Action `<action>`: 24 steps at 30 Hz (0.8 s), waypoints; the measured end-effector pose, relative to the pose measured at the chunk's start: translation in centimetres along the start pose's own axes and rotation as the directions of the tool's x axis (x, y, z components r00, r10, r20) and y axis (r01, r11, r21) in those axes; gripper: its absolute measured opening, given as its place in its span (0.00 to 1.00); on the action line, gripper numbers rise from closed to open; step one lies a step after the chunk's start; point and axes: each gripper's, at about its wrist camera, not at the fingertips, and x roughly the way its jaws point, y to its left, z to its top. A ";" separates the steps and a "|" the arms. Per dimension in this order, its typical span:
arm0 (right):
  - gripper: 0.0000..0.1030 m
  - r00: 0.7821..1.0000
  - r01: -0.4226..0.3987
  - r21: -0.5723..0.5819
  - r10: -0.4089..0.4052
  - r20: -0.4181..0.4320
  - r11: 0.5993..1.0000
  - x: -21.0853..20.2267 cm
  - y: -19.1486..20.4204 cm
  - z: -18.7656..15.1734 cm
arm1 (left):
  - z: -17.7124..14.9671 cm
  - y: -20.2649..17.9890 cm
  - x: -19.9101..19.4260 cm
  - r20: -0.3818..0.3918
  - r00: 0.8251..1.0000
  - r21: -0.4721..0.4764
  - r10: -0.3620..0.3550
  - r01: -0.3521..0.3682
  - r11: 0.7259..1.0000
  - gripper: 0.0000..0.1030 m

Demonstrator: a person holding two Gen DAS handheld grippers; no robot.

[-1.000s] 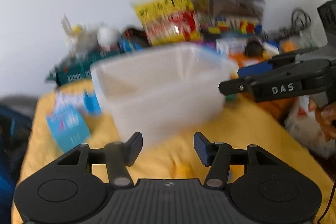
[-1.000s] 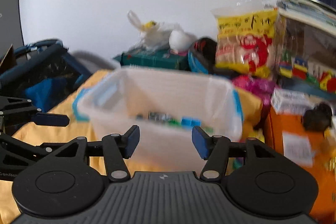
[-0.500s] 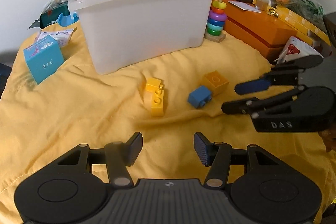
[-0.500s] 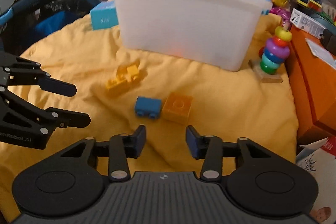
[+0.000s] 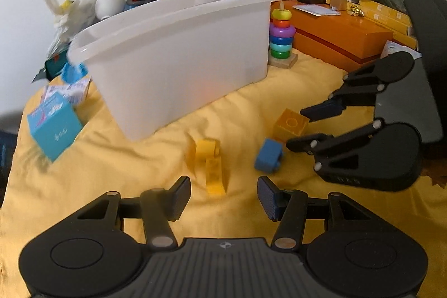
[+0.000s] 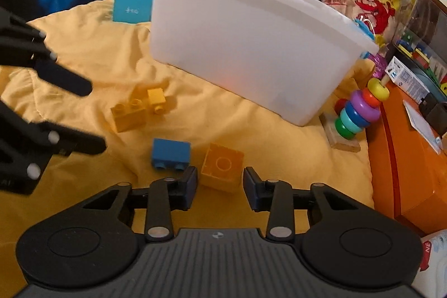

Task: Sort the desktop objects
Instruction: 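Grasp the small yellow brick with the left tool while the right tool grasps the orange brick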

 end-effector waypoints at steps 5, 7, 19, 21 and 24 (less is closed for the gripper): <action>0.36 1.000 -0.017 0.026 0.017 0.002 1.000 -0.3 -0.5 0.0 | 0.5 0.4 3.4 -0.070 0.998 0.002 -0.007 0.007 1.000 0.18; 0.36 0.999 -0.034 0.060 0.035 -0.004 0.998 -0.9 -0.8 -0.2 | 0.3 0.9 3.5 -0.065 0.998 -0.023 -0.027 0.026 0.999 0.17; 0.36 0.990 -0.135 0.030 0.136 -0.031 0.990 -6.5 2.0 -5.0 | -4.4 -2.6 -4.0 -0.071 0.987 -0.020 -0.144 0.143 0.990 0.17; 0.40 0.996 -0.087 -0.029 0.086 -0.032 0.996 -6.8 2.9 -5.5 | -5.0 -3.2 -3.9 -0.084 0.988 -0.006 -0.127 0.127 0.992 0.17; 0.41 0.999 -0.016 -0.195 0.023 0.038 0.981 -8.1 4.5 -5.3 | -5.2 -3.2 -4.0 -0.075 0.991 -0.011 -0.115 0.114 0.993 0.17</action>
